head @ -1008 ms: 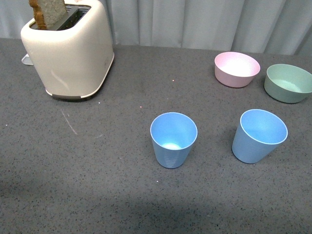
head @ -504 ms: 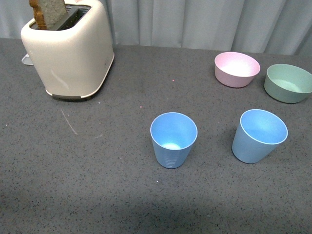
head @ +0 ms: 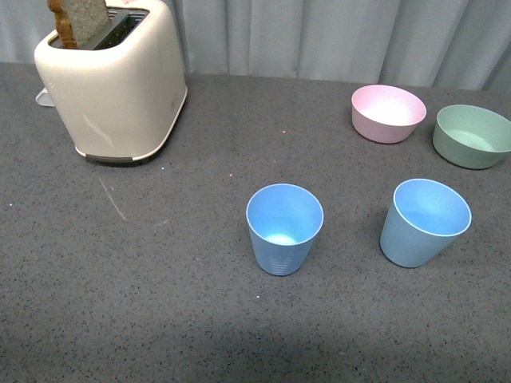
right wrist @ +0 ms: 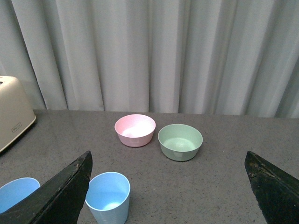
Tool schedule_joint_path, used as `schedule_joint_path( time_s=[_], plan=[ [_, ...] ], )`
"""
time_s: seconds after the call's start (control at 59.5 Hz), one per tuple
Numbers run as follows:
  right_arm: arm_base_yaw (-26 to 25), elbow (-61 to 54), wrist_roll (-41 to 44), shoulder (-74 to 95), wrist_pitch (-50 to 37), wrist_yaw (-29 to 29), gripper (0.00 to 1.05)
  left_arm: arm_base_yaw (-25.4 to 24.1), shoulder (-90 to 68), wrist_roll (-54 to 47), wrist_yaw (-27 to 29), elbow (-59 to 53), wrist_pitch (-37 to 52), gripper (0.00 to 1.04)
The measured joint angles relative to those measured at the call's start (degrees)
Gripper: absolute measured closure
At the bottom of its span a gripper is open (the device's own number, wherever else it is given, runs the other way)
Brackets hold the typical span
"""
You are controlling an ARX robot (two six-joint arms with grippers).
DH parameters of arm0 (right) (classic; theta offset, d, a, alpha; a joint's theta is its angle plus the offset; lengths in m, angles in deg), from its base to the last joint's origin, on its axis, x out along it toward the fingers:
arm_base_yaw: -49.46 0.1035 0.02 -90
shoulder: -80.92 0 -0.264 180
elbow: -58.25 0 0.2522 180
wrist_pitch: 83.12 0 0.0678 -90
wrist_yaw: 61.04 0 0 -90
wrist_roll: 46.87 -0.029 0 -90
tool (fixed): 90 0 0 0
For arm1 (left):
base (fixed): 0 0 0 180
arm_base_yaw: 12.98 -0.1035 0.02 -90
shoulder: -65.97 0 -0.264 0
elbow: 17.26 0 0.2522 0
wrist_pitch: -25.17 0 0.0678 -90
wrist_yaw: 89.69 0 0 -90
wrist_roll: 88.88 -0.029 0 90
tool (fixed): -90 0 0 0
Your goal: Stack blue cups with both arms
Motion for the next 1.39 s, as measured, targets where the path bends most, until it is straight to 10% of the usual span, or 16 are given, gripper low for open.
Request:
schedule_joint_path(
  time_s=[0.672,1.176,1.395],
  plan=[
    [0.00,0.00,0.00,0.00,0.00,-0.02,0.10,0.00,15.58,0.02,-0.11,0.02,-16.00,1.00],
    [-0.17,0.00,0.70,0.04,-0.15,-0.66,0.10,0.00,15.67,-0.04,-0.11,0.02,-16.02,0.05],
    [-2.08,1.68,12.48,18.10,-11.76,-3.67,0.10,0.00,15.67,-0.13,-0.11,0.02,-16.02,0.07]
  ],
)
